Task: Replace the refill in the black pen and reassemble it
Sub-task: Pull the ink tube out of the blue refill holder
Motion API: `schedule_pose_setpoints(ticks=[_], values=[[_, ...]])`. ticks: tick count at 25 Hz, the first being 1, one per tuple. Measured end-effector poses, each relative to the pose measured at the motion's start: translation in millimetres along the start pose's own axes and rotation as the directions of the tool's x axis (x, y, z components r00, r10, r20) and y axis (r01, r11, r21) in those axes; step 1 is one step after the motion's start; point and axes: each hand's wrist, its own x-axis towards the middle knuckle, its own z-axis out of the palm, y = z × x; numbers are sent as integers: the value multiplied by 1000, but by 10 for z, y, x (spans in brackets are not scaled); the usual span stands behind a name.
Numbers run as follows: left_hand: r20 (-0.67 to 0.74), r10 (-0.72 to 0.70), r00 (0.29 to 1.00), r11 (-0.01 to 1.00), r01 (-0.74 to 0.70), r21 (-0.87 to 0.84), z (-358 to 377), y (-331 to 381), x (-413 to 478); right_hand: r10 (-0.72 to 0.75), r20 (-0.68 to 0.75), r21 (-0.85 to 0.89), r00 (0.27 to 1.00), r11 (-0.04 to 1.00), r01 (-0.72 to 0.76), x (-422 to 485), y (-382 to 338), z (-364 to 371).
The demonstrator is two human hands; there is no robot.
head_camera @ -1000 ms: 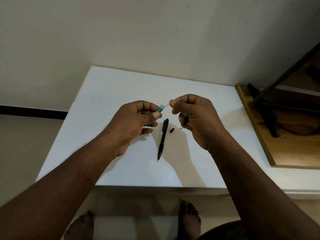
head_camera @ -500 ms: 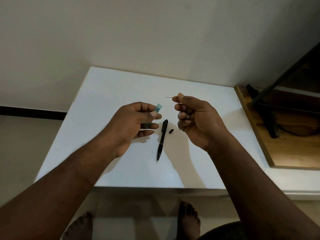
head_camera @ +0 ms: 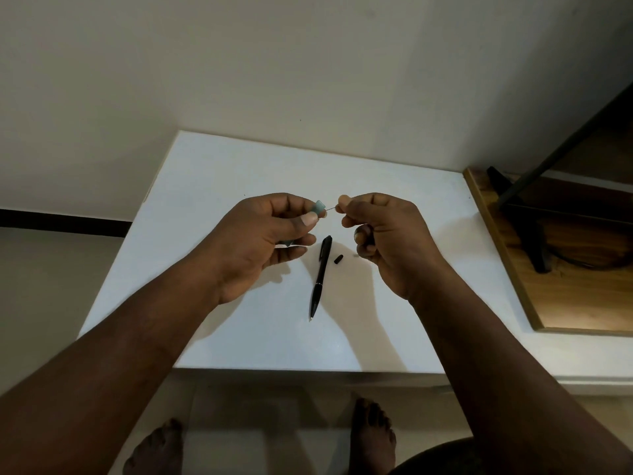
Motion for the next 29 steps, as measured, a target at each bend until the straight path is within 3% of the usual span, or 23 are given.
schedule_pose_setpoints(ticks=[5, 11, 14, 16, 18, 23, 29], values=[[80, -3, 997, 976, -15, 217, -32, 7, -11, -75, 72, -161, 995, 983, 86, -8, 7, 8], [88, 10, 996, 961, -33, 274, -9, -17, -2, -66, 106, -213, 992, 973, 88, -13, 17, 7], [67, 4, 998, 971, -20, 237, -14, -18, -4, 102, 7, 36, 995, 994, -103, 11, 3, -8], [-9, 1, 1000, 977, 1, 215, -21, -30, 5, 248, -51, 347, 967, 913, -216, 33, 3, -48], [-107, -9, 994, 982, 30, 188, -39, -37, 21, 332, -62, 470, 941, 842, -266, 45, 23, -76], [-163, -5, 987, 984, 34, 177, -51, -45, 29, 243, 62, 441, 968, 863, -245, -10, 19, 44], [-151, 13, 988, 979, 18, 201, -24, -55, 20, 190, 98, 442, 977, 871, -213, -37, 22, 37]])
